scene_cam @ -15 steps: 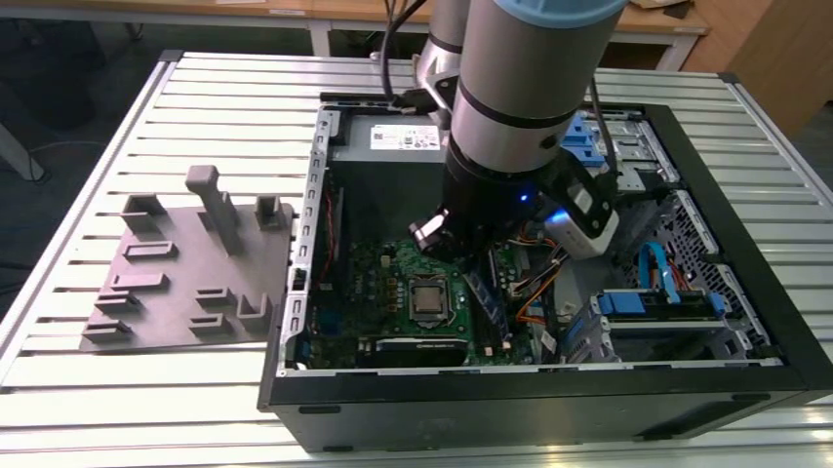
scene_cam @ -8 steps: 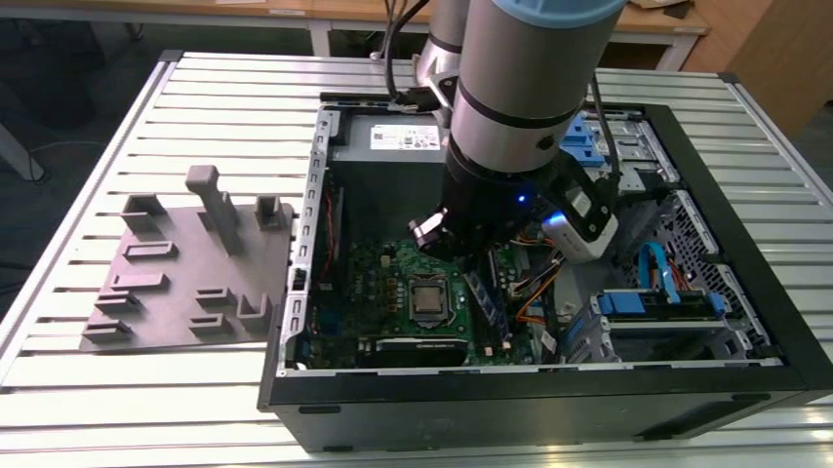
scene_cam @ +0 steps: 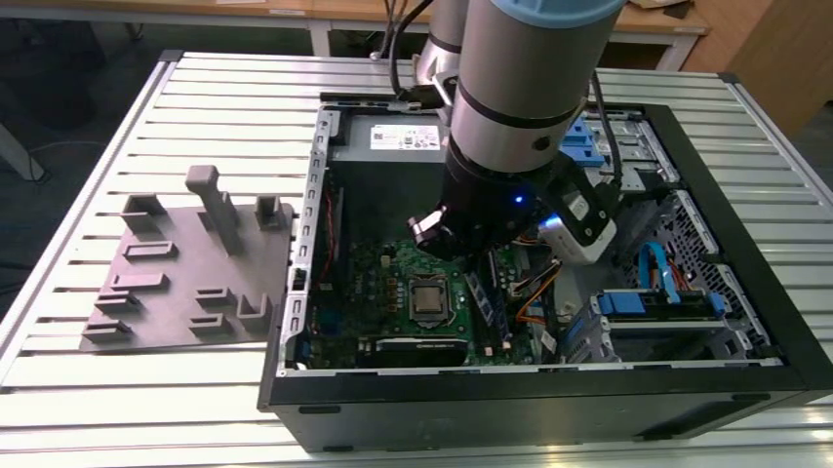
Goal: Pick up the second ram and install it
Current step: 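Insert the second ram into the second slot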
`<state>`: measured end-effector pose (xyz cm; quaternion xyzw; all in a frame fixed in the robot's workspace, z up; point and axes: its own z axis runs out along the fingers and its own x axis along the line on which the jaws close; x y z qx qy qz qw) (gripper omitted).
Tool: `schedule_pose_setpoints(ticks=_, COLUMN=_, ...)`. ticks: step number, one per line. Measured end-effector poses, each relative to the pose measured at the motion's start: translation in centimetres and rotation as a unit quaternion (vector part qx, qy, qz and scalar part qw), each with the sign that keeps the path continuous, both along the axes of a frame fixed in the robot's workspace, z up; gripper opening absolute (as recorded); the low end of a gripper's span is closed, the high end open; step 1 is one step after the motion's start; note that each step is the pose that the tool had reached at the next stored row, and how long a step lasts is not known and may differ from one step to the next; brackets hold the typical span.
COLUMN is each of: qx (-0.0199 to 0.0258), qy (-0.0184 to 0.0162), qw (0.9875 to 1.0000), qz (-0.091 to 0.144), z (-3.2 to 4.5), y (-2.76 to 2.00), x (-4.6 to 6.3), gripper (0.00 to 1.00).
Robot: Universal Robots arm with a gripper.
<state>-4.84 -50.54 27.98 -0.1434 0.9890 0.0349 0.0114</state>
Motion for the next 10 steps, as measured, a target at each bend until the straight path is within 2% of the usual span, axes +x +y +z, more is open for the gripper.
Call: schedule_pose_setpoints(ticks=10, qx=0.0, qy=0.0, qw=0.9993, qz=-0.038, z=-0.01, y=0.0, x=0.0, gripper=0.14)
